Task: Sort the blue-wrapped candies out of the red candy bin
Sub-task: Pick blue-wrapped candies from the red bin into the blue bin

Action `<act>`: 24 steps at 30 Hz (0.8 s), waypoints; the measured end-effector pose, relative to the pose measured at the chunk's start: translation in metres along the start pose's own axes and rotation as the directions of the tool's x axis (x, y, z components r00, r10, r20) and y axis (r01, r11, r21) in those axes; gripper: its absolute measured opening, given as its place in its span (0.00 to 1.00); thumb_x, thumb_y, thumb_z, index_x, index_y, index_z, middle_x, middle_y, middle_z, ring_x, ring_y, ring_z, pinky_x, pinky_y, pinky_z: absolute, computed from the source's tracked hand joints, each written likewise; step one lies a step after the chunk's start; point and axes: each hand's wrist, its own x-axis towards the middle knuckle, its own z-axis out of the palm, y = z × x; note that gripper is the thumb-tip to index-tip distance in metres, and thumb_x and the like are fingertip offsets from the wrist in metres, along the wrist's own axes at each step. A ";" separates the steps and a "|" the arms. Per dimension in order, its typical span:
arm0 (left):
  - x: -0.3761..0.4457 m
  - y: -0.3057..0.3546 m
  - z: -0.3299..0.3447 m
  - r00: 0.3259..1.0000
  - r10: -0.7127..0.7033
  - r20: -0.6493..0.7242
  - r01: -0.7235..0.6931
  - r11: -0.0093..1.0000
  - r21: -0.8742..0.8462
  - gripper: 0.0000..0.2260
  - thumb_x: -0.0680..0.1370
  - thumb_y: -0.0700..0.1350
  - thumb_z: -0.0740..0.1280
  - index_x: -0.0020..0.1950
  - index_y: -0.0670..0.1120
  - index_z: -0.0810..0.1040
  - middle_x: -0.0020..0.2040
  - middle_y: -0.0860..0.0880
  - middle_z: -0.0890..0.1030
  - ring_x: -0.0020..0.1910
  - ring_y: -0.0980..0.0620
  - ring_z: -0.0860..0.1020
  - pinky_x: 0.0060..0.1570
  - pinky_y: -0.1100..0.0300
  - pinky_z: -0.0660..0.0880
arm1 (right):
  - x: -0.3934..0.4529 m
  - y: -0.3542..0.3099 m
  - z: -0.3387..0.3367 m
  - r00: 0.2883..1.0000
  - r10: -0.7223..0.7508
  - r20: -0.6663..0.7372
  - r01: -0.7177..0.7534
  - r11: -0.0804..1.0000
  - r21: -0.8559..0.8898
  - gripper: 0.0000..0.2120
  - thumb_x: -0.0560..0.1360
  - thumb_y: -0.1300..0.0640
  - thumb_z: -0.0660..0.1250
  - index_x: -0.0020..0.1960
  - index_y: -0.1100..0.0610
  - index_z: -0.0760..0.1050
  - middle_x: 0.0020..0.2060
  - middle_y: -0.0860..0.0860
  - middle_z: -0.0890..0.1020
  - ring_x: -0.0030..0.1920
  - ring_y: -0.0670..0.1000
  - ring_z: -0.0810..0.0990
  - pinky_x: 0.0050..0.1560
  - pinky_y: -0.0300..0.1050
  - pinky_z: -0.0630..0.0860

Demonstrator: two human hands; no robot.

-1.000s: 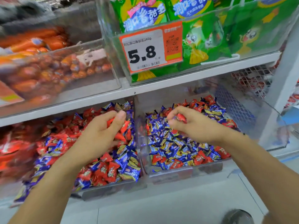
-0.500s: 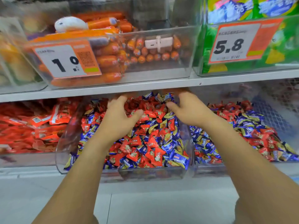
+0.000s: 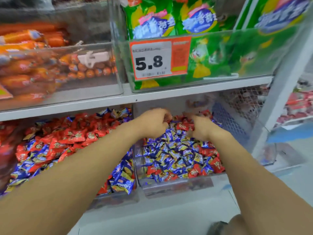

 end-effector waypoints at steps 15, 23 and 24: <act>0.084 -0.028 0.034 0.991 -0.091 0.099 0.073 0.982 0.175 0.14 0.75 0.44 0.73 0.59 0.47 0.76 0.55 0.50 0.76 0.49 0.50 0.74 0.45 0.61 0.68 | -0.020 0.030 -0.011 0.988 0.038 -0.151 -0.006 0.979 0.205 0.14 0.75 0.61 0.70 0.60 0.56 0.79 0.60 0.53 0.81 0.59 0.54 0.78 0.53 0.39 0.71; 0.114 -0.013 0.033 0.991 0.022 0.134 -0.027 0.999 0.033 0.24 0.77 0.31 0.60 0.70 0.49 0.70 0.68 0.45 0.71 0.66 0.44 0.72 0.59 0.50 0.72 | -0.014 0.020 -0.020 0.951 0.129 -0.280 -0.019 0.931 0.364 0.13 0.74 0.60 0.69 0.58 0.56 0.81 0.54 0.53 0.84 0.56 0.55 0.81 0.59 0.46 0.76; 0.118 -0.008 0.039 0.990 0.048 0.134 -0.061 0.994 0.091 0.24 0.77 0.31 0.59 0.71 0.47 0.70 0.70 0.44 0.69 0.68 0.45 0.70 0.62 0.54 0.69 | -0.014 0.019 -0.020 0.958 0.120 -0.262 -0.016 0.930 0.368 0.12 0.74 0.60 0.68 0.57 0.56 0.82 0.52 0.51 0.84 0.54 0.54 0.81 0.55 0.43 0.77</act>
